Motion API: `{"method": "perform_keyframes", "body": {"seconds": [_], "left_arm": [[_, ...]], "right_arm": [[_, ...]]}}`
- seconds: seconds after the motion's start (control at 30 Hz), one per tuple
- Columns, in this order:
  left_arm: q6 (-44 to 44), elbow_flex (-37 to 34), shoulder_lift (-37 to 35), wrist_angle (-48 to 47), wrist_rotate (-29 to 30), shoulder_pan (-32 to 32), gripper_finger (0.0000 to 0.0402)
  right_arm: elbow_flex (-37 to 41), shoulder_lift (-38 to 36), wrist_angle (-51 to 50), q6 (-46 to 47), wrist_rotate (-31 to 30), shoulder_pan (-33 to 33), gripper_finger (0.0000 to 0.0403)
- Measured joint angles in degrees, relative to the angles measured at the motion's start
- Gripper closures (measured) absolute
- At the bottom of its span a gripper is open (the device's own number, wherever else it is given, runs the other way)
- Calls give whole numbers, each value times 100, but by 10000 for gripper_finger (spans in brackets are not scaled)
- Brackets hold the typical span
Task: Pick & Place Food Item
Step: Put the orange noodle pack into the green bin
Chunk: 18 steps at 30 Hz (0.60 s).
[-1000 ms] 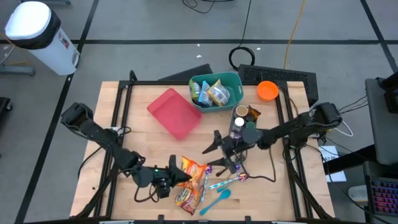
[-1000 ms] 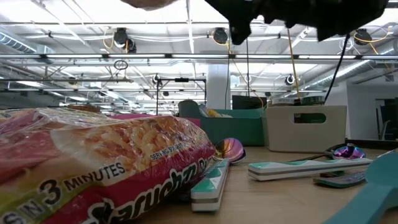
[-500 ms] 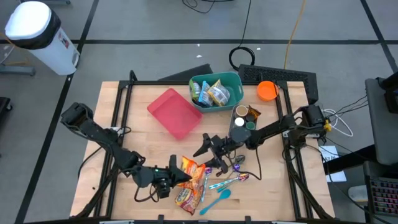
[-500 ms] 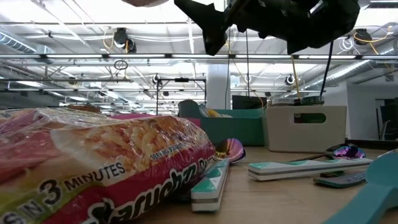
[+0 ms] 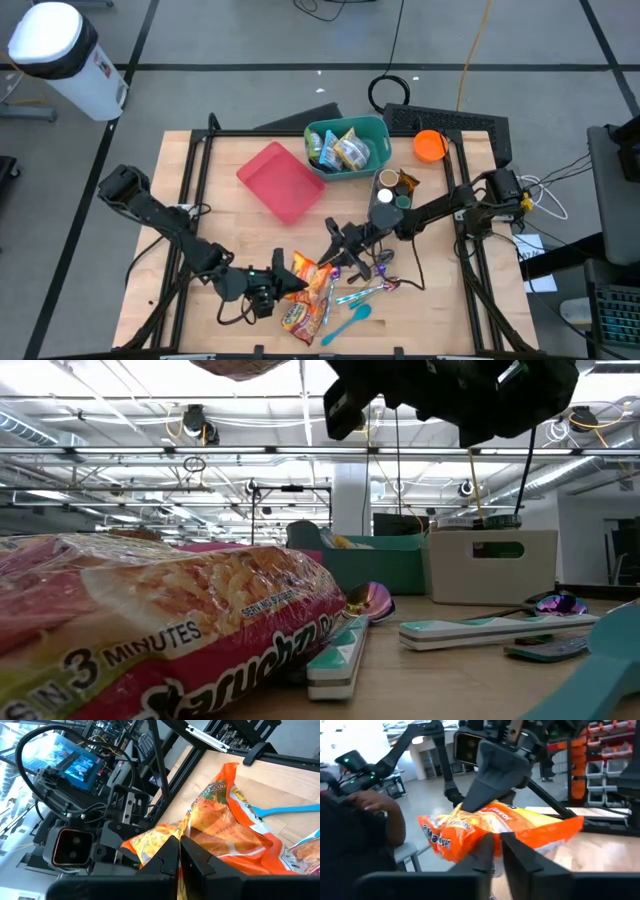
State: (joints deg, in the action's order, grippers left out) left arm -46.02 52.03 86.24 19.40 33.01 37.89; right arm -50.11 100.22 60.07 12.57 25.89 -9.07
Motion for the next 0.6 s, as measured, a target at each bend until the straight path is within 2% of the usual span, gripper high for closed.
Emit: {"method": "perform_keyframes", "body": {"seconds": [0.1,0.23,0.33,0.47,0.6], "left_arm": [[0,0,0,-38,0,2,397],[-41,0,0,-35,98,20,394],[-143,0,0,-36,402,90,398],[-205,0,0,-35,779,198,394],[-352,0,0,-10,931,266,398]], "right_arm": [[2,-66,-10,-140,100,-1,395],[2,-353,-207,-23,-344,5,393],[7,-689,-580,193,-47,50,391],[51,-1106,-940,119,856,17,358],[202,-1319,-990,-23,869,-175,291]]}}
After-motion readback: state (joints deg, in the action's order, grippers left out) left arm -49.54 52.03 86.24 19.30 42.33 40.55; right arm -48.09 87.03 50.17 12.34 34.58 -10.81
